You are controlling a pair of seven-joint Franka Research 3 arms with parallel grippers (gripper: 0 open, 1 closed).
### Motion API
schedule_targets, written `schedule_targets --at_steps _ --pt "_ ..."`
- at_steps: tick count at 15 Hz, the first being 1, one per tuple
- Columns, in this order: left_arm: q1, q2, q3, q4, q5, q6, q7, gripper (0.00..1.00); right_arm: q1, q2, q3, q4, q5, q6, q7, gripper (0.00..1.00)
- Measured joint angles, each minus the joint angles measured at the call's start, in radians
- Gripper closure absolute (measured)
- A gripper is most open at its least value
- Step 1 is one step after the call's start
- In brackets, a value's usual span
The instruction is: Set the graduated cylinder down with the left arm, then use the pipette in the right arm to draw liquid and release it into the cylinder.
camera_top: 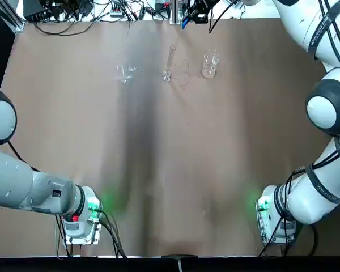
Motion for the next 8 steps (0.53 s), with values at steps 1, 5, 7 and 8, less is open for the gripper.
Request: schedule_targets --at_steps 1,5,7,8 --pt "0.0 0.0 0.002 0.001 0.0 0.0 0.0 0.0 0.011 0.0 0.0 0.0 0.0 0.022 0.009 0.93" --pt "0.0 0.001 0.003 0.001 0.0 0.0 0.0 0.0 0.02 0.0 0.0 0.001 0.0 0.028 0.021 0.93" --pt "0.0 0.001 0.003 0.001 0.0 0.0 0.0 0.0 0.021 0.0 0.0 0.002 0.0 0.028 0.026 0.93" --pt "0.0 0.002 0.003 0.001 0.0 0.0 0.0 0.0 0.023 0.0 0.0 0.003 0.0 0.028 0.028 0.93"
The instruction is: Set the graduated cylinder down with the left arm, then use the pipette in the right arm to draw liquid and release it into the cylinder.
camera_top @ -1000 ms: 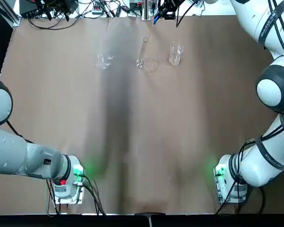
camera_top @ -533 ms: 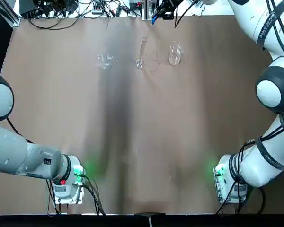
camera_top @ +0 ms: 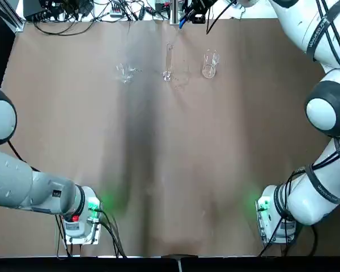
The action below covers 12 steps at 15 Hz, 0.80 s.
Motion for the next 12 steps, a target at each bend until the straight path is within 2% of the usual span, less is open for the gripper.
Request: schedule_targets --at_steps 12 --pt "0.014 0.003 0.003 0.001 0.0 0.0 0.0 0.0 0.005 0.0 0.0 0.035 0.0 0.001 0.037 0.93"
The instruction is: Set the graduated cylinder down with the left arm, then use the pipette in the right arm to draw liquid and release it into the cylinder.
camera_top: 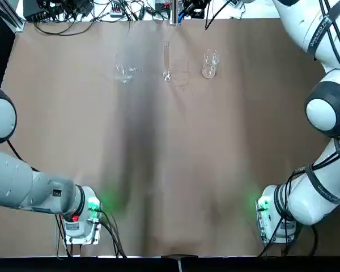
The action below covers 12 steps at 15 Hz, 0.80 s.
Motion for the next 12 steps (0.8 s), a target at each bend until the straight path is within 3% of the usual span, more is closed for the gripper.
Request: schedule_targets --at_steps 12 --pt "0.003 0.0 0.0 0.0 0.0 0.0 0.0 0.0 0.0 -0.002 -0.001 0.017 0.001 0.001 0.027 0.93"
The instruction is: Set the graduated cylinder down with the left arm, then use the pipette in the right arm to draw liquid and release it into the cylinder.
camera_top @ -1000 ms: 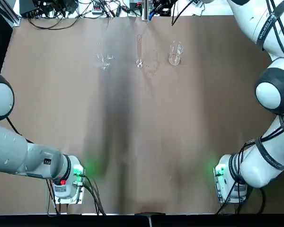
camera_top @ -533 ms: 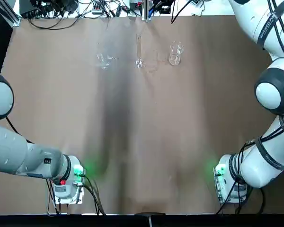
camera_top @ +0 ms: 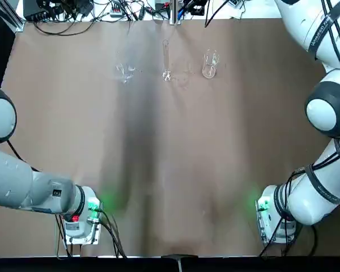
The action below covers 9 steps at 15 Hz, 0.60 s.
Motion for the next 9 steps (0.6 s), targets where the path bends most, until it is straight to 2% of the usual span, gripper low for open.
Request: schedule_targets --at_steps 9 --pt "0.0 0.0 0.0 0.001 0.0 0.0 0.0 0.0 -0.001 -0.027 -0.008 0.01 0.001 -0.001 0.024 0.93"
